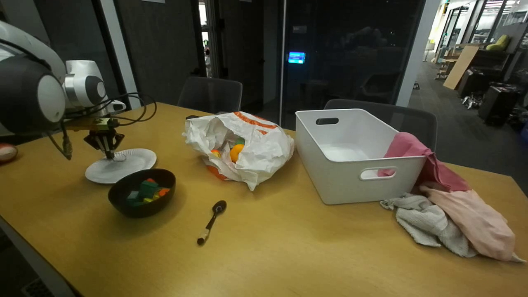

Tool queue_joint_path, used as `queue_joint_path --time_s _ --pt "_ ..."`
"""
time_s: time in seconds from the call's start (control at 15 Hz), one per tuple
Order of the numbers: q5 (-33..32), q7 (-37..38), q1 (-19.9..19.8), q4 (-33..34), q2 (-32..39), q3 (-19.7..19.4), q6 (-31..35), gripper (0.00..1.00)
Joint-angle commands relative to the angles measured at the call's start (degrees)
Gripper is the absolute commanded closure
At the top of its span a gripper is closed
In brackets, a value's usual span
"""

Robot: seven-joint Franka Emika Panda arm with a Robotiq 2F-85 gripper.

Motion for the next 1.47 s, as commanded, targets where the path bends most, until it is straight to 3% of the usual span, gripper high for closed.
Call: queue_joint_path --time_s 0.0,0.2,0.27,0.4,0.47,0.93,1.4 --pt "0.5 -1.6 -0.4 0.0 -1.8 1.0 0.5 0.92" --pt "0.1 -1.5 -0.5 0.0 -2.0 0.8 0.8 0.89" --pt "-0.3 -1.4 -0.5 -0.3 -2.0 0.5 1.3 0.64" --pt "-0.5 -1.3 -0.6 -0.3 -1.8 0.2 1.4 0.62" --pt "-0.6 -1.3 -0.7 -0.4 -1.7 -0.1 1.5 0.56" --pt "-0.1 -1.1 -1.7 -2.2 -1.6 -0.7 1.7 0.03" --pt "0.2 -1.3 -2.5 -3.6 -1.2 -0.4 1.9 0.0"
